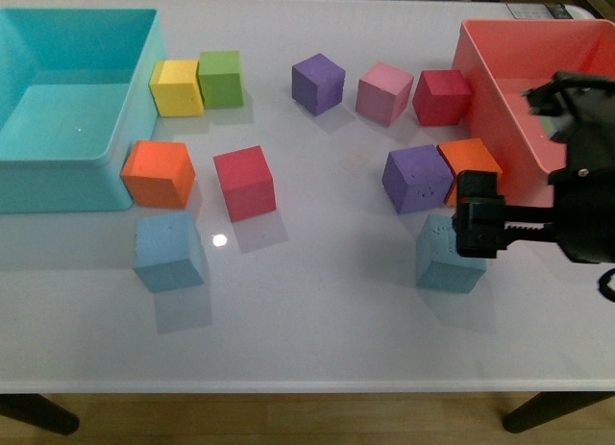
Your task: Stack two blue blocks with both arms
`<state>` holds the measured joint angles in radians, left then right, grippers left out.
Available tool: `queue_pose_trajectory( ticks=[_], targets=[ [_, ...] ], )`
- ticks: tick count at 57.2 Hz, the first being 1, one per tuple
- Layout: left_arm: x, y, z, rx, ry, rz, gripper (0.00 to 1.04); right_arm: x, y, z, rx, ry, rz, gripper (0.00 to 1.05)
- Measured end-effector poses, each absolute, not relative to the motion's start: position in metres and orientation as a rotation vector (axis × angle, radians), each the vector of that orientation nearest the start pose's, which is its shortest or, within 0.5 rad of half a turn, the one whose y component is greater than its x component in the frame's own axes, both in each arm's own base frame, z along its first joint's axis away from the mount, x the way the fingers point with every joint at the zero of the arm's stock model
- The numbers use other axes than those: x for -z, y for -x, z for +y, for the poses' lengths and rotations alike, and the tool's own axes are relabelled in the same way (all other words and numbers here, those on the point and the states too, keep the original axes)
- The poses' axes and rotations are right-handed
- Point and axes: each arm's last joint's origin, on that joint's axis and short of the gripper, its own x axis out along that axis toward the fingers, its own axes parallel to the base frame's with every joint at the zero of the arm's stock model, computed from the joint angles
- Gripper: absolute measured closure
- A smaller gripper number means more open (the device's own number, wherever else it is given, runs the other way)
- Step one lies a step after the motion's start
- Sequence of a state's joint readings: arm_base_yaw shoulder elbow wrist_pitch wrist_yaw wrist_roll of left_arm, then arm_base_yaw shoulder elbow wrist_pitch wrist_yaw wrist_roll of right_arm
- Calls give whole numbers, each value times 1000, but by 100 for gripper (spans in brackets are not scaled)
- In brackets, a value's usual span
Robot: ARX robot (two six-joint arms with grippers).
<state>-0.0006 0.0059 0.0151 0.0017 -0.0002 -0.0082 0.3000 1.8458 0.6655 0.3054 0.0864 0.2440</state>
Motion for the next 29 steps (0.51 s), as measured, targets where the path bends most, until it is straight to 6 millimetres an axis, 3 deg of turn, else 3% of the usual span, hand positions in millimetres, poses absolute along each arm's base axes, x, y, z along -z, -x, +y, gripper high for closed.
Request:
queue_pose_trajectory(
  ticks=[10,29],
  targets=[
    [-168,-97,0,0,8,-11,9,-53,-302,100,-57,-84,947,9],
    [-168,-97,0,0,8,-11,9,-35,-319,107,-29,-116,994,9]
  ],
)
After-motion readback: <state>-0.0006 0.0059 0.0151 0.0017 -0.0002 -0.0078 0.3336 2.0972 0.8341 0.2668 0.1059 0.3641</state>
